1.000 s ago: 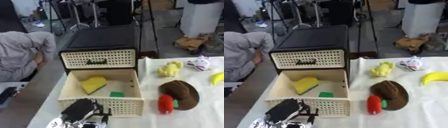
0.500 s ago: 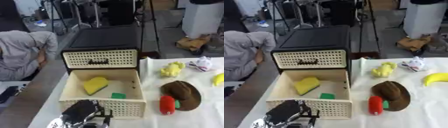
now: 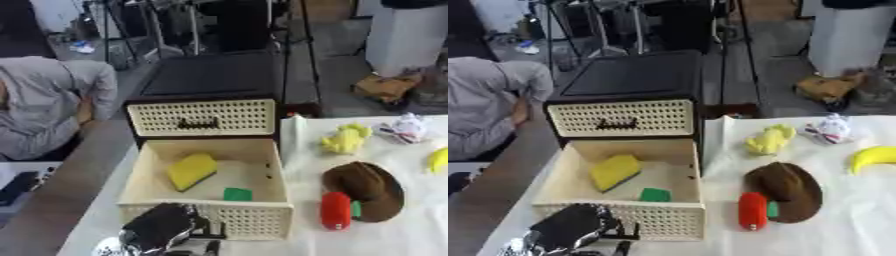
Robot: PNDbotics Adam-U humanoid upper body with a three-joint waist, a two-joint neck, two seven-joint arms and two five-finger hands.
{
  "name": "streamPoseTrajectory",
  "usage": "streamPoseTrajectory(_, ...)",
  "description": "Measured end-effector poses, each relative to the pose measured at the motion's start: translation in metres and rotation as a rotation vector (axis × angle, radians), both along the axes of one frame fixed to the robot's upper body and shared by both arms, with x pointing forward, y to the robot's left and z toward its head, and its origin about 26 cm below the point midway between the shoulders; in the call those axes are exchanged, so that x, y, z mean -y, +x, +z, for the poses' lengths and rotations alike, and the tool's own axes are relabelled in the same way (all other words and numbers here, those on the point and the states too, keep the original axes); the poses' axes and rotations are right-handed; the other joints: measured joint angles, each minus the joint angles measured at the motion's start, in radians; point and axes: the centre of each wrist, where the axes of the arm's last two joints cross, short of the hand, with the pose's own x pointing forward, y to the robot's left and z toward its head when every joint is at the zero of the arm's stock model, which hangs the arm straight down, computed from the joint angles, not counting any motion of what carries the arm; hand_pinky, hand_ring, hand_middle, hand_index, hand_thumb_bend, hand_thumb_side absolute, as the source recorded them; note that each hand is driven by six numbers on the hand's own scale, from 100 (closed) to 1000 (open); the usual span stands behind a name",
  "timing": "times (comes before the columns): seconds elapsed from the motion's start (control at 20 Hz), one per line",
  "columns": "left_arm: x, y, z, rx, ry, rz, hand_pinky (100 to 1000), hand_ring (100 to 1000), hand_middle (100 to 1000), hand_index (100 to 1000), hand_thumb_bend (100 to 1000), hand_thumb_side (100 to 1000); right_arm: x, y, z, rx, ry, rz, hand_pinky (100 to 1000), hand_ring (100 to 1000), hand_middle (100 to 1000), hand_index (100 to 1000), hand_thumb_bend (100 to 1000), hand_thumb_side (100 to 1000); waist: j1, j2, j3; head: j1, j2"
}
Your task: Pick up objects from table and place into drawer.
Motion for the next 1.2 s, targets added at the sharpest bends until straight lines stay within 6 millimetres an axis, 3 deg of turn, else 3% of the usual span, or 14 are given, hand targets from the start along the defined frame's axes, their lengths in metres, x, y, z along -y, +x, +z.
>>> streamPoseTrajectory(0.25, 0.000, -0.006, 0.014, 0.002, -0.026, -0.049, 223, 458, 521, 938, 100, 1000, 0.000, 0.000, -0.001, -0.003, 0.000, -0.001, 580, 729, 592, 737, 100, 796, 0.000, -0.005, -0.003, 0.000, 0.000)
streamPoseTrajectory(0.45, -0.003, -0.010, 0.025, 0.003, -0.036, -0.065, 212, 452, 499, 876, 100, 1000, 0.001, 0.000, -0.001, -0.005, 0.000, -0.002, 580, 729, 592, 737, 100, 792, 0.000, -0.005, -0.006, 0.000, 0.000)
streamPoseTrajectory(0.5, -0.004, -0.011, 0.028, 0.008, -0.041, -0.066, 194, 436, 480, 833, 100, 1000, 0.001, 0.000, -0.002, -0.006, 0.000, -0.003, 580, 730, 592, 737, 100, 793, 0.000, -0.005, -0.007, 0.000, 0.001)
streamPoseTrajectory(0.9, -0.012, -0.022, 0.060, 0.127, -0.095, -0.067, 107, 385, 440, 820, 100, 1000, 0.001, 0.000, -0.002, -0.007, 0.001, -0.003, 581, 730, 592, 737, 100, 794, 0.000, -0.005, -0.007, 0.004, 0.006)
streamPoseTrajectory(1.2, -0.022, -0.023, 0.085, 0.248, -0.208, -0.078, 100, 297, 362, 771, 100, 1000, 0.001, 0.000, -0.002, -0.005, 0.002, -0.003, 581, 729, 593, 737, 100, 797, -0.004, -0.005, -0.009, 0.000, 0.014)
